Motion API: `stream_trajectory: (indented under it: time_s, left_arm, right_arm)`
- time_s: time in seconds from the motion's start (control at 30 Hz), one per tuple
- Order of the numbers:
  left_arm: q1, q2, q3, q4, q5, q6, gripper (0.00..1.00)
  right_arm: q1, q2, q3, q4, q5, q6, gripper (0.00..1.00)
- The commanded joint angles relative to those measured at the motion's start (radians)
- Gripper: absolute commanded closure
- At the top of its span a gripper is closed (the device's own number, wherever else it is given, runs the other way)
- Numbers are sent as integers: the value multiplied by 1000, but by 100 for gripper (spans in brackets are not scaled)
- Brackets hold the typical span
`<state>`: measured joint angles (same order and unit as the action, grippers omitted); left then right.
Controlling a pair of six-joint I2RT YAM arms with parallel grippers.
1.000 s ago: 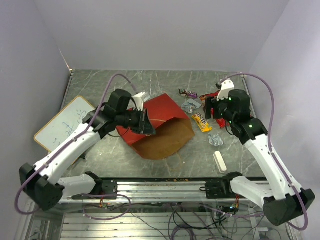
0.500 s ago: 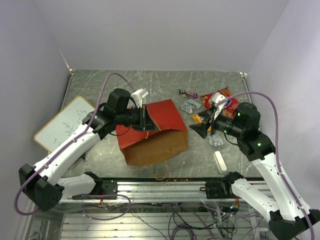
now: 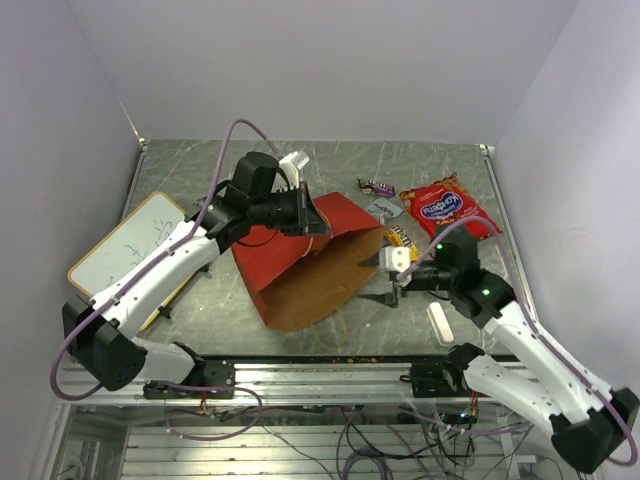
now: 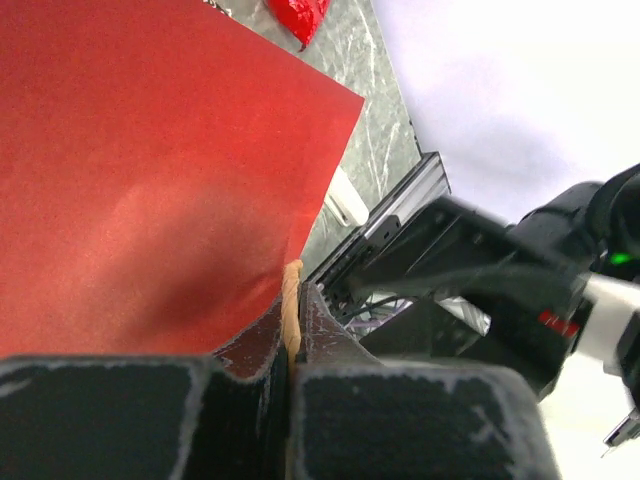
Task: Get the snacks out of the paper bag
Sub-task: Take out the snack from the paper bag.
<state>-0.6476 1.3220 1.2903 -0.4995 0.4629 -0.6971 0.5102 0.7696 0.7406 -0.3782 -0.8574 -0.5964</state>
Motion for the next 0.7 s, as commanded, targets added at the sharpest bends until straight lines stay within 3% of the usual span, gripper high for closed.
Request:
stream_trajectory:
  time_s: [0.0, 0.23, 0.37, 0.53, 0.67]
  left_arm:
    - [-16, 36, 77, 17, -48, -20, 93]
    - [-16, 44, 113, -49, -67, 76, 93]
    - [-17, 7, 74, -25, -33, 127, 93]
    - [-16, -8, 102, -38, -102, 155, 93]
    - [-16, -30, 95, -14, -76, 152, 93]
  right_arm:
    - [139, 108, 0, 129, 84, -120, 38]
    - [256, 303, 7, 301, 172, -173, 39]
    - [381, 373, -40, 444, 367, -248, 39]
    - [460, 514, -40, 540, 595, -325, 40]
    - [461, 580, -45, 624, 595, -374, 51]
